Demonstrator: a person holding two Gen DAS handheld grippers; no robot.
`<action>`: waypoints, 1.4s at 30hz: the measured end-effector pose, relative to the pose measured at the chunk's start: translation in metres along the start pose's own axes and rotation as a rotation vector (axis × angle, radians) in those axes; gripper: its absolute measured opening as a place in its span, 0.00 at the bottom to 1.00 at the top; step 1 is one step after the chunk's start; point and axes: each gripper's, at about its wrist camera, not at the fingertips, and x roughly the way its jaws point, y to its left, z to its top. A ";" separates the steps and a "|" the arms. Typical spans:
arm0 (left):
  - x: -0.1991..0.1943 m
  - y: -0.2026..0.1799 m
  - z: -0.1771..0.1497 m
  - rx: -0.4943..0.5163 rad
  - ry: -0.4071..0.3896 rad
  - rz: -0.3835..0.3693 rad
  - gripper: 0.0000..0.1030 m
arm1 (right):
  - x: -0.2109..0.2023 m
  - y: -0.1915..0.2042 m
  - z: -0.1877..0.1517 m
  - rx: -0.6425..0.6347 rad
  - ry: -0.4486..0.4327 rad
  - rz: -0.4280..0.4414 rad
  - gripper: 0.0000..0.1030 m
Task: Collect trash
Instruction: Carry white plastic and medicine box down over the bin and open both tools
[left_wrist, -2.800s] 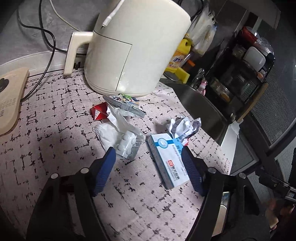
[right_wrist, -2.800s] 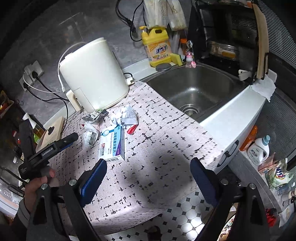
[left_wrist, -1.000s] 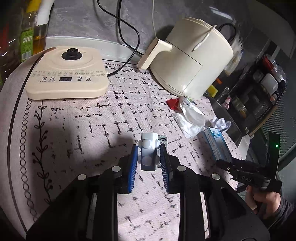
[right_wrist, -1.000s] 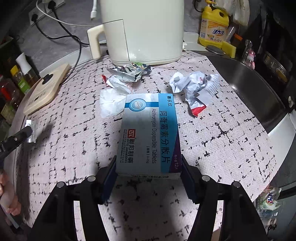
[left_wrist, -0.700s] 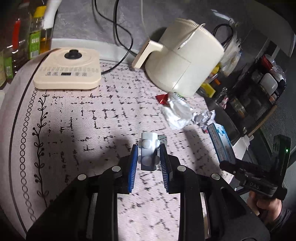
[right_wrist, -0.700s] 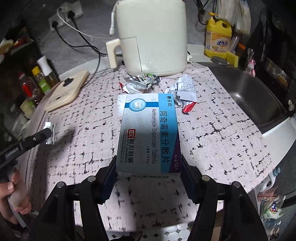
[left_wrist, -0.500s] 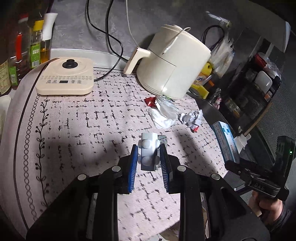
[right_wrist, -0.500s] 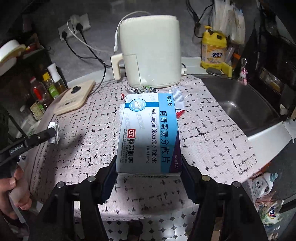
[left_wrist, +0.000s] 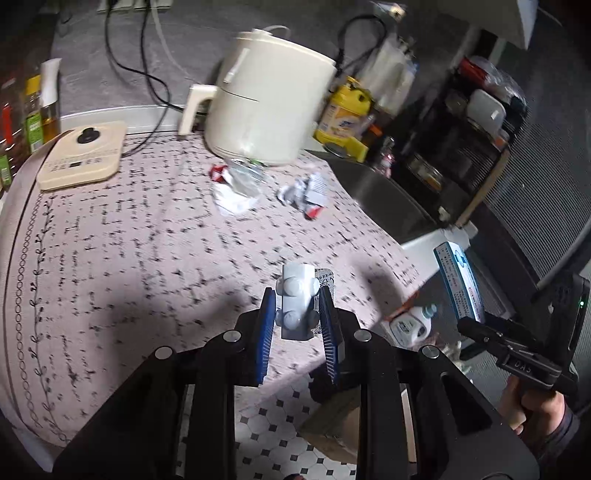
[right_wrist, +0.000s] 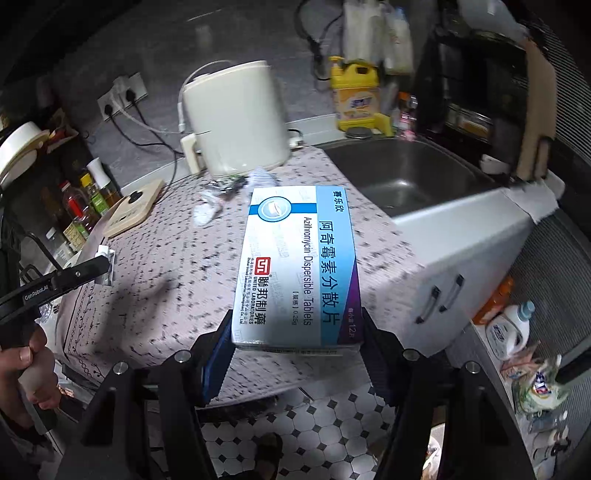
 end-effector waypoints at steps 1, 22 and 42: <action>0.002 -0.010 -0.003 0.016 0.009 -0.006 0.23 | -0.005 -0.012 -0.005 0.015 -0.004 -0.011 0.60; 0.065 -0.168 -0.066 0.201 0.158 -0.255 0.23 | -0.080 -0.156 -0.121 0.237 0.044 -0.247 0.60; 0.108 -0.279 -0.144 0.390 0.364 -0.409 0.23 | -0.161 -0.244 -0.235 0.537 0.076 -0.402 0.91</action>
